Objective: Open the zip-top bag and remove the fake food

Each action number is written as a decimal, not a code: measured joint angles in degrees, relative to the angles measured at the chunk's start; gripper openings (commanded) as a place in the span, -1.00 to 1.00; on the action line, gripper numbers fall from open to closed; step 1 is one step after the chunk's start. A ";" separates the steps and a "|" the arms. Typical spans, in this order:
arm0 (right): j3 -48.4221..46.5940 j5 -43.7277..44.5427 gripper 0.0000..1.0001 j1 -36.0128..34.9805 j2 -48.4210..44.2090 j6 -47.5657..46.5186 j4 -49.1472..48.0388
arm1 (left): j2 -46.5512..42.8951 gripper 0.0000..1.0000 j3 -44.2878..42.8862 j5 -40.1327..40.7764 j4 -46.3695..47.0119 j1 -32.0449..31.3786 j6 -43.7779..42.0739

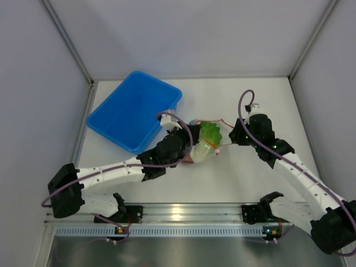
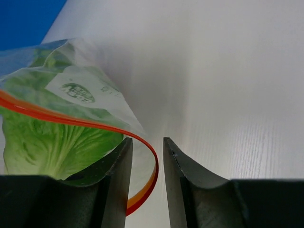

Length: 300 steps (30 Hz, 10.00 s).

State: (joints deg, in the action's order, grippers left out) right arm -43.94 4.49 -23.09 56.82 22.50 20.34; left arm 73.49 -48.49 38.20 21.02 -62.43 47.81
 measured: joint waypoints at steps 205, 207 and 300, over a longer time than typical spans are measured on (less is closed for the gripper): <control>17.53 -15.45 -1.00 -16.92 -21.05 -13.09 -13.14 | 13.68 -1.00 -9.49 -11.93 -10.58 3.91 -7.85; 16.65 -16.50 -1.00 -16.92 -19.91 -13.81 -13.35 | 14.78 -1.00 -10.86 -14.58 -10.82 3.98 -10.08; -15.69 -1.81 -1.00 -16.92 11.65 10.56 -43.69 | -1.79 -1.00 14.69 -19.21 -2.62 5.27 6.47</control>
State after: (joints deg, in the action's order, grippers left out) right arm -59.64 2.68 -40.01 68.47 33.06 -23.35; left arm 71.70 -33.80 18.98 18.39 -57.17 54.28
